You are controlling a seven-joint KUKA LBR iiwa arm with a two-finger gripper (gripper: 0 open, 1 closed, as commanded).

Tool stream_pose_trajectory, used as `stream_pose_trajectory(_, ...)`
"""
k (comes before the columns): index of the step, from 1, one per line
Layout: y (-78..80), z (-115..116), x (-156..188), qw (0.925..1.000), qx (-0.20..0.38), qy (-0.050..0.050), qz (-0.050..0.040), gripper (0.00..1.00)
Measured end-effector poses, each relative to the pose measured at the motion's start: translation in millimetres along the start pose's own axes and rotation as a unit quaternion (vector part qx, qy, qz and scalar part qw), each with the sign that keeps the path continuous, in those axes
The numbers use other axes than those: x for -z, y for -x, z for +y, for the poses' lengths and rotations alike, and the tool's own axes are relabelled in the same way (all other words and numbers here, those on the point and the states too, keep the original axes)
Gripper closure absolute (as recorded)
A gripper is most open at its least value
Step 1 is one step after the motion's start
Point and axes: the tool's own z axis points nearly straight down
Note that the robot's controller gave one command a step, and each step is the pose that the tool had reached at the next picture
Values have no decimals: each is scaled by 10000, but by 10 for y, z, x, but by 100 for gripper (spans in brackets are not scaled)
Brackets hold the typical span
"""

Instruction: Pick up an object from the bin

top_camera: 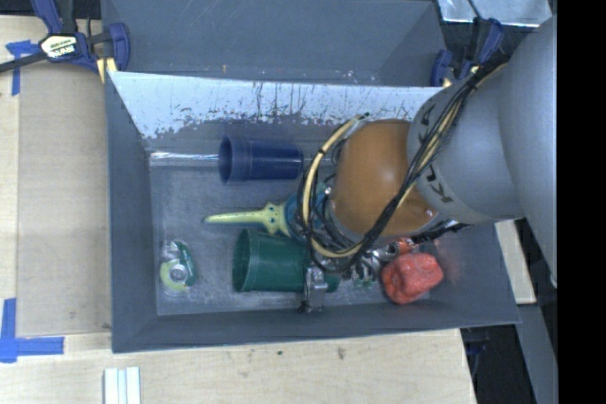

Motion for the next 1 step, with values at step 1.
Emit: stream_pose_trajectory(1, 48, -9, 5, 9994, -343, 0, -13, 100)
